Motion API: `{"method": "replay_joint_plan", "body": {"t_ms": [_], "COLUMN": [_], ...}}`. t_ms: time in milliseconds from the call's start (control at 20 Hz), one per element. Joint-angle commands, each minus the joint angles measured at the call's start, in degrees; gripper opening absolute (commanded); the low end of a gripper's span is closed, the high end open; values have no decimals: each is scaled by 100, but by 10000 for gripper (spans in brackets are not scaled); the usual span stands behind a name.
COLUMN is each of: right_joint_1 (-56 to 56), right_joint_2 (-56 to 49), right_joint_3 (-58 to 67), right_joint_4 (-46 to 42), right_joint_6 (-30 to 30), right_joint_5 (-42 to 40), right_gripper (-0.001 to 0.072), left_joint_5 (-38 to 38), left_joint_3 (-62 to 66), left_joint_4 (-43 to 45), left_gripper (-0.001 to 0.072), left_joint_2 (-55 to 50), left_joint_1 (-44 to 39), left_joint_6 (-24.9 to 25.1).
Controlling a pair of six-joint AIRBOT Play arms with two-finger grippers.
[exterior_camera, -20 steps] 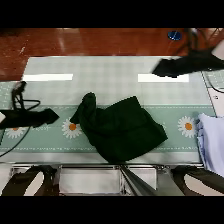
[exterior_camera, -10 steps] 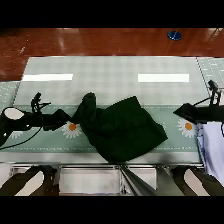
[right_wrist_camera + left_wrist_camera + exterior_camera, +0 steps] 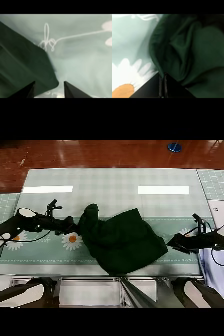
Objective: Fold the shirts.
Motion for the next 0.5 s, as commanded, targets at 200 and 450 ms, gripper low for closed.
{"method": "replay_joint_plan", "body": {"t_ms": [200, 450], "right_joint_1": [2, 992], "right_joint_2": [-1075, -1915], "right_joint_3": [-46, 92], "right_joint_4": [293, 2124], "right_joint_6": [-190, -1244], "right_joint_5": [-90, -872], "right_gripper": [417, 148], "left_joint_5": [-306, -275], "left_joint_3": [153, 160], "left_joint_4": [-50, -68], "left_gripper": [16, 16], "left_joint_2": [-118, -118], "left_joint_1": [-15, -17], "left_joint_6": [284, 262]}}
